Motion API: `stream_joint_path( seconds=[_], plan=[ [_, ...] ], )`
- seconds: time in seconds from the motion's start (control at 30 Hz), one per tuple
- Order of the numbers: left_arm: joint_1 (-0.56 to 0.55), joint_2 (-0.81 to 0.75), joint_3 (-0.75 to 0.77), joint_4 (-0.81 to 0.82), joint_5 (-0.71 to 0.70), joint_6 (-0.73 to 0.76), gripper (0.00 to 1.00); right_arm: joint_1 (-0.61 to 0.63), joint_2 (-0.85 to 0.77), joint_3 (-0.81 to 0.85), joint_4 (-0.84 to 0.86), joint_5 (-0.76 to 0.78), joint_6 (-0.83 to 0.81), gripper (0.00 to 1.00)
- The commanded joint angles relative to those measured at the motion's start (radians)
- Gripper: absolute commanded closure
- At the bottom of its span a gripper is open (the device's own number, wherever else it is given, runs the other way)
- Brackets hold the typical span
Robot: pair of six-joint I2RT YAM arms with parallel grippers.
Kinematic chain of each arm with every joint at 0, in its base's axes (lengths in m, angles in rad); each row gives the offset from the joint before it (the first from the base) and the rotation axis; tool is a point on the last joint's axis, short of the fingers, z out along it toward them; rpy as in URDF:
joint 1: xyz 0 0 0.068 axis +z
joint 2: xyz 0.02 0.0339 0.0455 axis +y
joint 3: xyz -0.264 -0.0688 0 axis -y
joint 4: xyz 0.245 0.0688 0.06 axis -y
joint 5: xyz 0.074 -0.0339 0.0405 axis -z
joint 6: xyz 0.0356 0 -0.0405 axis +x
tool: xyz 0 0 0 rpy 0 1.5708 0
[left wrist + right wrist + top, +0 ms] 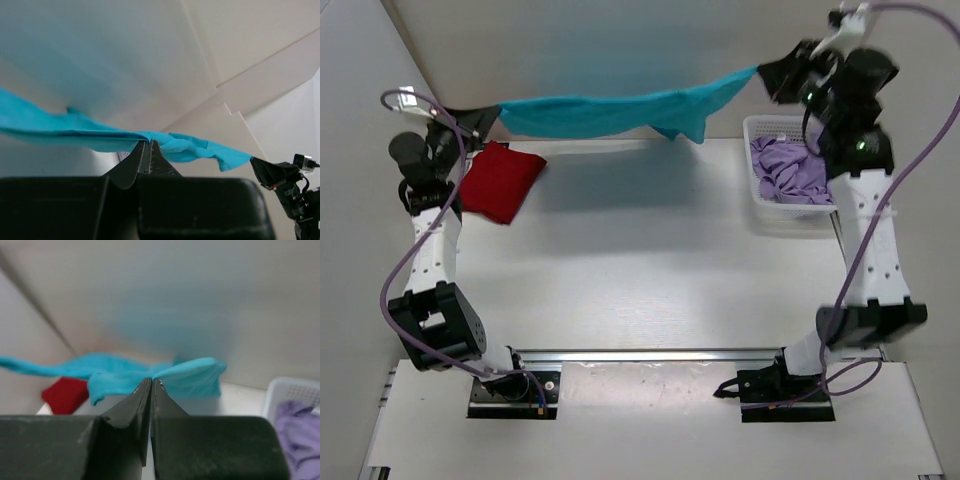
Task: Fold and stack the t-shirts
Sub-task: Flatten out the tshirt
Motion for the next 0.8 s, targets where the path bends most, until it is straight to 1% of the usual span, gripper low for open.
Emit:
stream_joint_path(
  seconds=[0.0, 0.03, 0.07, 0.13, 0.17, 0.2, 0.27, 0.3, 0.33, 0.4, 0.43, 0.5, 0.53, 0.6, 0.67, 0.7, 0.77],
  plan=[
    [-0.011, -0.044, -0.192, 0.065, 0.030, -0.003, 1.00, 0.031, -0.111, -0.390, 0.132, -0.011, 0.002, 1.00],
    [-0.004, -0.059, -0.263, 0.075, 0.028, 0.009, 1.00, 0.025, -0.174, -0.531, 0.171, -0.010, 0.015, 1.00],
    [-0.004, -0.074, -0.306, 0.082, 0.023, 0.032, 1.00, 0.017, -0.198, -0.595, 0.194, -0.014, 0.031, 1.00],
    [0.004, -0.111, -0.467, 0.079, 0.011, 0.081, 1.00, 0.012, -0.294, -0.858, 0.271, -0.042, 0.061, 1.00],
    [-0.002, -0.116, -0.548, 0.069, 0.015, 0.111, 1.00, 0.023, -0.342, -0.962, 0.291, -0.039, 0.077, 1.00],
    [-0.007, -0.128, -0.587, 0.061, 0.005, 0.139, 1.00, 0.025, -0.365, -1.026, 0.293, -0.031, 0.084, 1.00],
    [-0.002, -0.150, -0.735, 0.055, -0.005, 0.177, 1.00, 0.060, -0.457, -1.223, 0.332, 0.006, 0.098, 1.00],
    [-0.005, -0.153, -0.806, 0.056, -0.020, 0.187, 1.00, 0.068, -0.472, -1.315, 0.337, 0.009, 0.118, 1.00],
    [-0.004, -0.165, -0.836, 0.056, -0.034, 0.204, 1.00, 0.074, -0.518, -1.359, 0.334, 0.030, 0.126, 1.00],
    [0.001, -0.183, -0.926, 0.033, -0.037, 0.222, 1.00, 0.069, -0.607, -1.510, 0.330, 0.024, 0.175, 0.99],
    [0.006, -0.202, -0.937, 0.020, -0.038, 0.254, 1.00, 0.071, -0.640, -1.544, 0.317, 0.027, 0.183, 1.00],
    [0.006, -0.243, -0.975, -0.063, -0.040, 0.295, 1.00, 0.089, -0.763, -1.652, 0.250, 0.023, 0.207, 1.00],
    [0.004, -0.272, -0.991, -0.076, -0.042, 0.312, 1.00, 0.097, -0.797, -1.667, 0.228, 0.026, 0.210, 1.00],
    [0.030, -0.329, -1.008, -0.160, -0.032, 0.348, 1.00, 0.120, -0.949, -1.736, 0.144, 0.030, 0.241, 1.00],
    [0.061, -0.395, -1.018, -0.246, -0.006, 0.392, 1.00, 0.120, -1.041, -1.764, 0.063, 0.016, 0.270, 1.00],
    [0.082, -0.424, -1.018, -0.302, 0.007, 0.421, 1.00, 0.149, -1.106, -1.778, 0.047, 0.019, 0.304, 1.00],
    [0.073, -0.467, -1.023, -0.362, 0.011, 0.472, 1.00, 0.183, -1.143, -1.776, 0.003, 0.035, 0.354, 1.00]
  ],
)
